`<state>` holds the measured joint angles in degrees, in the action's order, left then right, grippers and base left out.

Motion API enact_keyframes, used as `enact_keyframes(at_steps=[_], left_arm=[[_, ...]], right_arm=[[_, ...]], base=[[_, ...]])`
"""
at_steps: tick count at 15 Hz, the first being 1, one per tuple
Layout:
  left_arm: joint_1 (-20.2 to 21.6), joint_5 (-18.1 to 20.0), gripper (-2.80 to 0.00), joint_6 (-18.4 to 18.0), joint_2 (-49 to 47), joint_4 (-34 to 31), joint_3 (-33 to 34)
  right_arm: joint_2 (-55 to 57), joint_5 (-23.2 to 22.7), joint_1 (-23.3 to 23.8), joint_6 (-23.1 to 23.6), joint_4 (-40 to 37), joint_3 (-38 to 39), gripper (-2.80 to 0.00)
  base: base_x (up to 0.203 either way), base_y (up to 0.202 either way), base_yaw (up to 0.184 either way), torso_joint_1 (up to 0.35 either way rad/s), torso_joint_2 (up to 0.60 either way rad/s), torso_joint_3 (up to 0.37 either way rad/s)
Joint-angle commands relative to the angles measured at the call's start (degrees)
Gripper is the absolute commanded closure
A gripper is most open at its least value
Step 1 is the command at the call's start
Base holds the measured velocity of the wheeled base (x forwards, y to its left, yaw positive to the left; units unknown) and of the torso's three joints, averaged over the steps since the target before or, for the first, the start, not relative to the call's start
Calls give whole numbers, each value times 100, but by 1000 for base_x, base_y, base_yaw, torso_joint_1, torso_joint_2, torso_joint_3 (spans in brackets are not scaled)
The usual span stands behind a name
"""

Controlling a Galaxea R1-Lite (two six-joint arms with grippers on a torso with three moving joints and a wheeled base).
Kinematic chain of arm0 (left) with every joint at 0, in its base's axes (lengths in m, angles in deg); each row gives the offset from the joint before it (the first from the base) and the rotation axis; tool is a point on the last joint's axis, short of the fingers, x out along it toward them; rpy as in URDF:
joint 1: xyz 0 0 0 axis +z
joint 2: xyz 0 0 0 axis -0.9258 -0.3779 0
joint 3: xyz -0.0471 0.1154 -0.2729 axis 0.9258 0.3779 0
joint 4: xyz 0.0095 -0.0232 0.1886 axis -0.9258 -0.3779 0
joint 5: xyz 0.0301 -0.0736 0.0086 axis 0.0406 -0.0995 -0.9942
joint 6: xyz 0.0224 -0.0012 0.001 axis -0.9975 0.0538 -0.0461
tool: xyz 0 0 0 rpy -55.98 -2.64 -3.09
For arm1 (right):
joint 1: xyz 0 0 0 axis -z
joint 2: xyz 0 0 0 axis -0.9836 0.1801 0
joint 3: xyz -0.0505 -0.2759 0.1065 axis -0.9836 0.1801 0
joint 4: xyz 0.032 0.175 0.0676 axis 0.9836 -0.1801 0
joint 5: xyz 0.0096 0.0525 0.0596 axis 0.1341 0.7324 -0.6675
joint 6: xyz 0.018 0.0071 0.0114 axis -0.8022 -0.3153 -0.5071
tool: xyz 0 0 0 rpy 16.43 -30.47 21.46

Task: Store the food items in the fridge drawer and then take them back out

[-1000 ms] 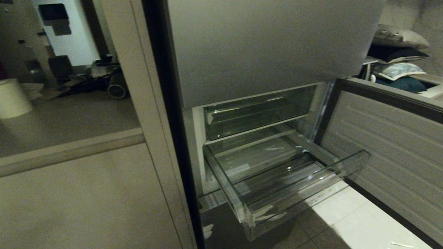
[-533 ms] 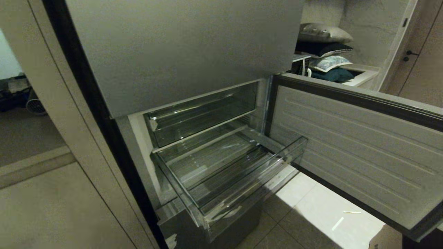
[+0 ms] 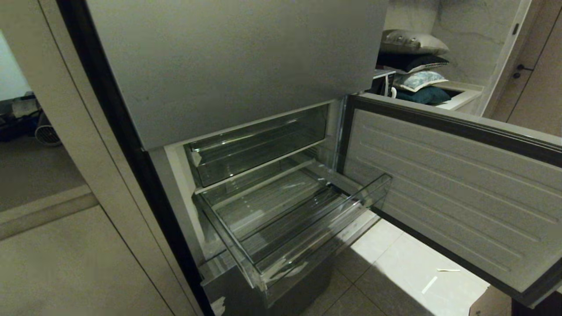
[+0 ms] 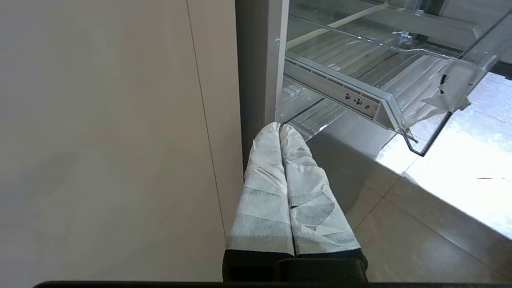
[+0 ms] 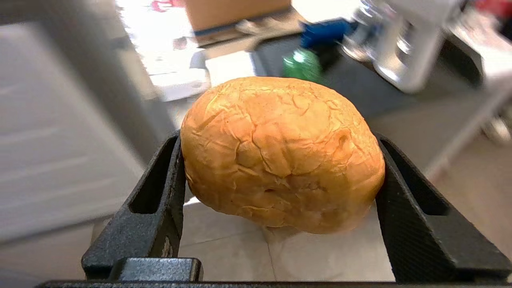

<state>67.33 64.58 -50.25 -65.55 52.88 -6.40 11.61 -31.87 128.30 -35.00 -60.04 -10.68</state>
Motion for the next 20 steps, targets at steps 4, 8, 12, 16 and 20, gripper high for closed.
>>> enact_keyframes(at_steps=[4,8,12,16,20], left_arm=[[2,0,0,2,-8,0,0],[2,0,0,2,-8,0,0],[2,0,0,2,-8,0,0],[2,0,0,2,-8,0,0],[2,0,0,2,-8,0,0]], right_arm=[[1854,-1225,2249,-50,1182,163,0],[3840,-1761,3465,-38,2927,161,0],[5491,-2149,4068,16,3990,-41,0],[6796,-2226,4431,30,4707,-495,0],[7765,-2232,4644,36,4759,-1338,0]], base=[[0,0,0,0,0,0],[0,0,0,0,0,0],[0,0,0,0,0,0],[0,0,0,0,0,0],[0,0,0,0,0,0]])
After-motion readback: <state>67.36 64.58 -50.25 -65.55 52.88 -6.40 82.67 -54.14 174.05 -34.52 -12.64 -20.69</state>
